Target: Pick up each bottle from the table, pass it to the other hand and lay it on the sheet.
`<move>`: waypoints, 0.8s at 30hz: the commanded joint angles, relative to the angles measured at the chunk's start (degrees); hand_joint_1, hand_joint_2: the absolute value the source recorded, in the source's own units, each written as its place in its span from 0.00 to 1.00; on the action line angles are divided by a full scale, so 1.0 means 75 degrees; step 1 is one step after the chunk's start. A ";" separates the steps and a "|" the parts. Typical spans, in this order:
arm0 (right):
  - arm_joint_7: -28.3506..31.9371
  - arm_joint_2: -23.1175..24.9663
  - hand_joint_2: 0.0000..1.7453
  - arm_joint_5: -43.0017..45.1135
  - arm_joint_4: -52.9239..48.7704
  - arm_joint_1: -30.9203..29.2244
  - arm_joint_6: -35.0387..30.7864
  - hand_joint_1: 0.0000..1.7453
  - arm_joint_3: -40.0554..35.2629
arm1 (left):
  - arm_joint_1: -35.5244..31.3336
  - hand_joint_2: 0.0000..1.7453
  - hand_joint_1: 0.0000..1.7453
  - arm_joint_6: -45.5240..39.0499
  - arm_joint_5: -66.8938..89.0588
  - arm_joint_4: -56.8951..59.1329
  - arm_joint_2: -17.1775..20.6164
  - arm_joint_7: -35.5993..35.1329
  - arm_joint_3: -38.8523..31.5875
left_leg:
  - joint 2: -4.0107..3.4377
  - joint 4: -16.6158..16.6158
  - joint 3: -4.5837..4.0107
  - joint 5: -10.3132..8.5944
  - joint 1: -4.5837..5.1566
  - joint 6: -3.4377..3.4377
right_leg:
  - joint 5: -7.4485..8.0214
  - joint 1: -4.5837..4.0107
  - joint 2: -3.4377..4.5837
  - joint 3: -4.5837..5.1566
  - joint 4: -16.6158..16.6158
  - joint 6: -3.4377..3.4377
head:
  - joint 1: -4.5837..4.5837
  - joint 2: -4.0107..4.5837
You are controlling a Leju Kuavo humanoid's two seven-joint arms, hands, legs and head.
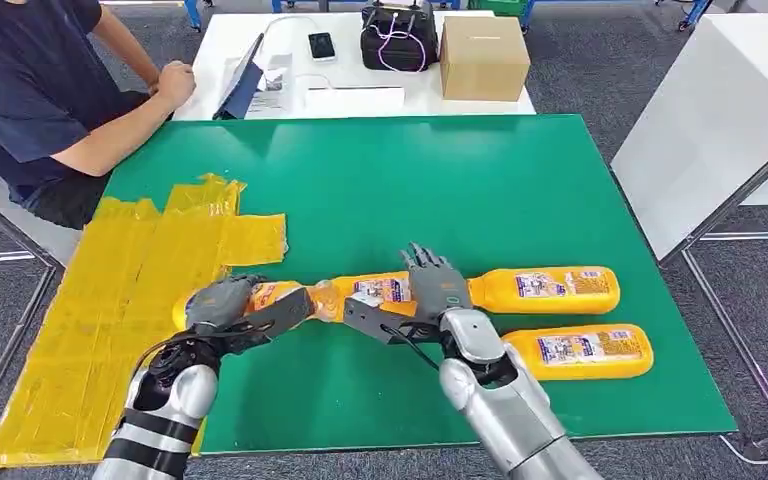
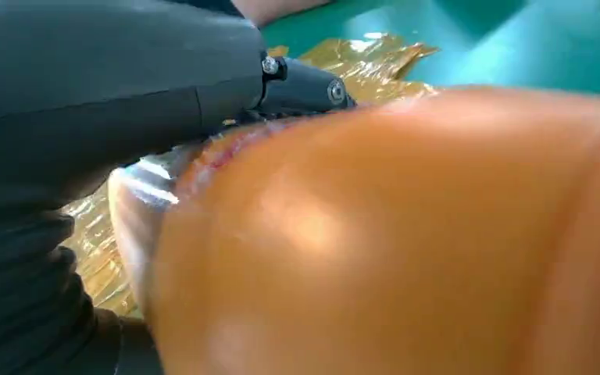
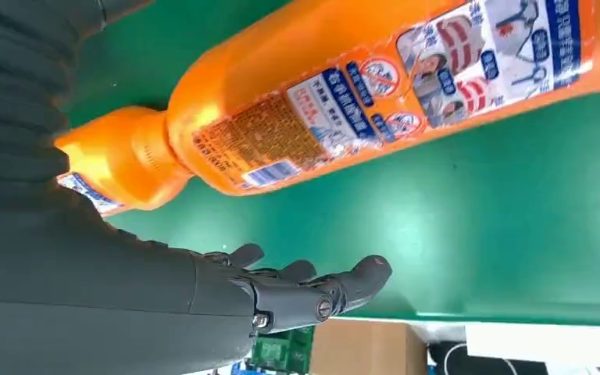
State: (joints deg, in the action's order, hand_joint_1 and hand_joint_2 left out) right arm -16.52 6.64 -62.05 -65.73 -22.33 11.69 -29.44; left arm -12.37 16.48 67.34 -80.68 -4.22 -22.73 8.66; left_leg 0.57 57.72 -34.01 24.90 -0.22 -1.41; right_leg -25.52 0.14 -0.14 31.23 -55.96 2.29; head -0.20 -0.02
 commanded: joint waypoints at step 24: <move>0.0131 -0.0041 1.00 -0.0422 0.2544 -0.1114 0.0385 0.00 -0.0327 | -0.0509 1.00 0.00 0.0909 -0.1329 0.0721 0.0915 -0.0630 0.0738 | 0.0002 -0.0002 0.0017 -0.0015 -0.0005 0.0022 | 0.0000 -0.0003 0.0001 -0.0016 -0.0010 -0.0006 | 0.0000 0.0000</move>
State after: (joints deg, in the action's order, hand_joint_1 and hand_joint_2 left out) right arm -15.50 8.70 -64.48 -54.90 -27.11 14.32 -32.11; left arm -15.33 23.39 58.93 -74.75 1.40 -26.36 9.70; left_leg 0.58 57.73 -33.97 24.80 -0.21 -1.30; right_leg -25.53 0.18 -0.07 31.27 -56.11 2.28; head -0.20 -0.02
